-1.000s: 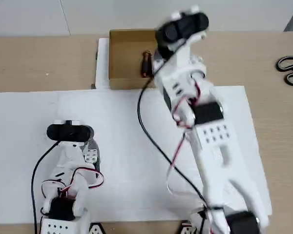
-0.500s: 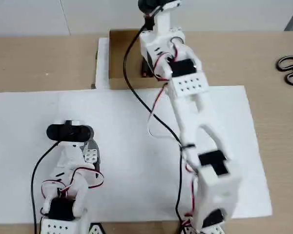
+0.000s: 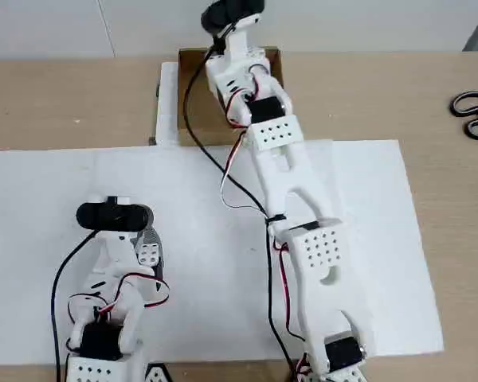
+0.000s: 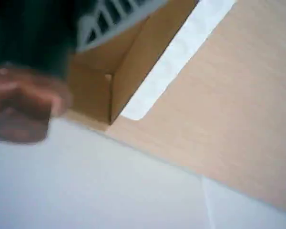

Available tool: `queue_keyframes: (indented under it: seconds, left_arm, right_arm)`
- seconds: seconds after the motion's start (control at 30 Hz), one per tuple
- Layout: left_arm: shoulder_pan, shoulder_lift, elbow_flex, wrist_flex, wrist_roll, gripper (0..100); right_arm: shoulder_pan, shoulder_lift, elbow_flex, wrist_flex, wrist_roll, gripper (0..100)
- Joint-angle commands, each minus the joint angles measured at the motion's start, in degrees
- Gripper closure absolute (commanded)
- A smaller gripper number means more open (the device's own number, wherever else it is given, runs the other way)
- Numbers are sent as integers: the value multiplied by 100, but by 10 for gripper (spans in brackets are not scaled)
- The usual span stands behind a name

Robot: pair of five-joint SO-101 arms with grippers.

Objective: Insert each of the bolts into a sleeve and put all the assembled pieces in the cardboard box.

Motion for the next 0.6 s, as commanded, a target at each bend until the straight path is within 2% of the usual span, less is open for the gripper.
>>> queue_keyframes:
  seconds: [0.0, 0.17, 0.37, 0.57]
  left_arm:
    - [-9, -35, -22, -141, 0, 993]
    - [-9, -35, -22, -141, 0, 993]
    - [-9, -35, -22, -141, 0, 993]
    - [-9, -35, -22, -141, 0, 993]
  right_arm:
    - [-48, 75, -615, 4, 369, 990]
    - [-101, 163, -668, 470, 404, 954]
    - [-101, 136, -677, 1191, 404, 738]
    - [-92, 145, -1055, 1235, 404, 763]
